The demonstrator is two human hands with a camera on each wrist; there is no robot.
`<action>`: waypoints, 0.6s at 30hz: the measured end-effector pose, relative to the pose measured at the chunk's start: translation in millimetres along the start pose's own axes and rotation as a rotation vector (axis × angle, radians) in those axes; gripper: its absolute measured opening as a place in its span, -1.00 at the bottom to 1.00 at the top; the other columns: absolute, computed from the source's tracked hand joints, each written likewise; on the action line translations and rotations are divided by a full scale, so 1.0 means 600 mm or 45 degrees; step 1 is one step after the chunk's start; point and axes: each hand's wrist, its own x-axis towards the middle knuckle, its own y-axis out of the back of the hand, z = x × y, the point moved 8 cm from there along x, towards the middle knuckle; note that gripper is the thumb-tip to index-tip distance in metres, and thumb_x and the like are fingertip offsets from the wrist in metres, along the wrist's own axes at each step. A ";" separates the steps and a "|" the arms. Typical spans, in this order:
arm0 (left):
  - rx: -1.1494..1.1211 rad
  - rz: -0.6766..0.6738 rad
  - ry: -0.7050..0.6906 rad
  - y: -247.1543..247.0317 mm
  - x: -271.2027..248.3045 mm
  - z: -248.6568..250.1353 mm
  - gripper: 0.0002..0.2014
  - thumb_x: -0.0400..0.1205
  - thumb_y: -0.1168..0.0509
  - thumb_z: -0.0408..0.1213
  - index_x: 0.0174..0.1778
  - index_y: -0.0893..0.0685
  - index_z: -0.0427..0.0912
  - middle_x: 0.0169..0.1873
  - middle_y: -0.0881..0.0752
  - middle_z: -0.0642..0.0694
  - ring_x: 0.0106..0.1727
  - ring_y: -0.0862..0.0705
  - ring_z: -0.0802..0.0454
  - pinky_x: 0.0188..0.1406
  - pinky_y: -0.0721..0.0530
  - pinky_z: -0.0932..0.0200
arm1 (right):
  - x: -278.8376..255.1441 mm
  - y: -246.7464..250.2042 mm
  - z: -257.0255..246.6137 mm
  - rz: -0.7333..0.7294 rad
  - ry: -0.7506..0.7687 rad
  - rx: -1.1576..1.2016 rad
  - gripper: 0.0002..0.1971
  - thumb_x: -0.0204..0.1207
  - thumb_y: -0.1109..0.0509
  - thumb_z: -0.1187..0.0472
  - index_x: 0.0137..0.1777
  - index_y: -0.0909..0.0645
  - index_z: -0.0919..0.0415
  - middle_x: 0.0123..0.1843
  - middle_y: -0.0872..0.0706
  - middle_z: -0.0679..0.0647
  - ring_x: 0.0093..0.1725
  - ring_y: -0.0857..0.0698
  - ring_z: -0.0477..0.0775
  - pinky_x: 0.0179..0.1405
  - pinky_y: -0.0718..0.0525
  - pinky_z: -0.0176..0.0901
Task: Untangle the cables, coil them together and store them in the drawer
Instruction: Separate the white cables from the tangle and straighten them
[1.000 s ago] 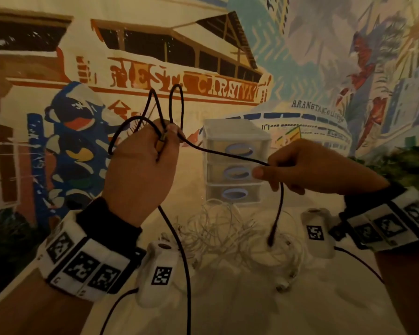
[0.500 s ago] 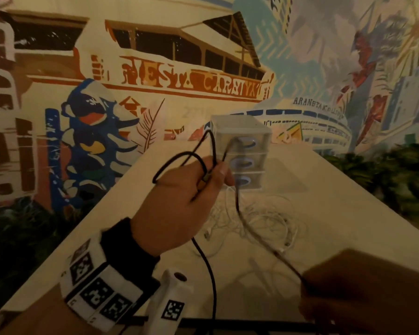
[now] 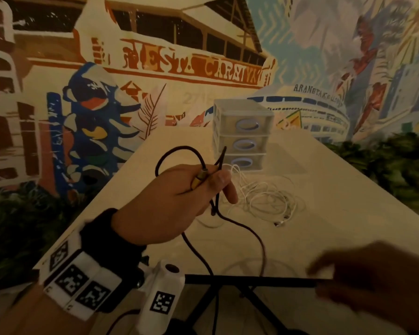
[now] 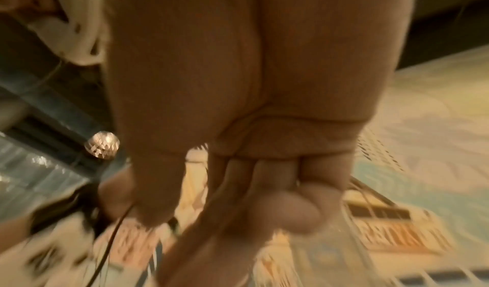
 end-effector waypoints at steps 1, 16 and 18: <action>0.022 -0.030 0.008 -0.007 -0.003 0.003 -0.62 0.72 -0.08 0.05 -0.15 -0.77 0.01 -0.64 -0.28 0.02 -0.61 -0.25 0.09 -0.58 -0.29 0.35 | 0.011 0.041 -0.013 0.123 -0.013 0.017 -0.55 0.31 -0.09 -0.66 0.24 -0.34 -0.79 -0.18 -0.77 -0.46 -0.18 -0.77 -0.34 -0.09 -0.71 -0.39; 0.255 -0.178 0.143 -0.019 -0.042 -0.011 -0.66 0.72 -0.05 0.08 0.06 -0.76 0.25 -0.65 -0.31 0.05 -0.60 -0.30 0.15 -0.55 -0.29 0.35 | 0.024 0.158 -0.048 0.570 0.408 -0.054 -0.79 0.62 -0.29 -0.30 0.13 -0.72 -0.43 -0.11 -0.75 -0.39 -0.13 -0.72 -0.24 -0.32 -0.62 -0.50; 0.372 -0.165 0.108 -0.012 -0.041 -0.009 -0.67 0.77 -0.03 -0.01 0.07 -0.74 0.19 -0.69 -0.44 0.17 -0.59 -0.45 0.27 -0.52 -0.35 0.49 | 0.015 0.108 -0.016 0.388 0.370 -0.079 -0.80 0.62 -0.32 -0.33 0.17 -0.70 -0.50 -0.10 -0.75 -0.39 -0.13 -0.76 -0.27 -0.24 -0.74 -0.30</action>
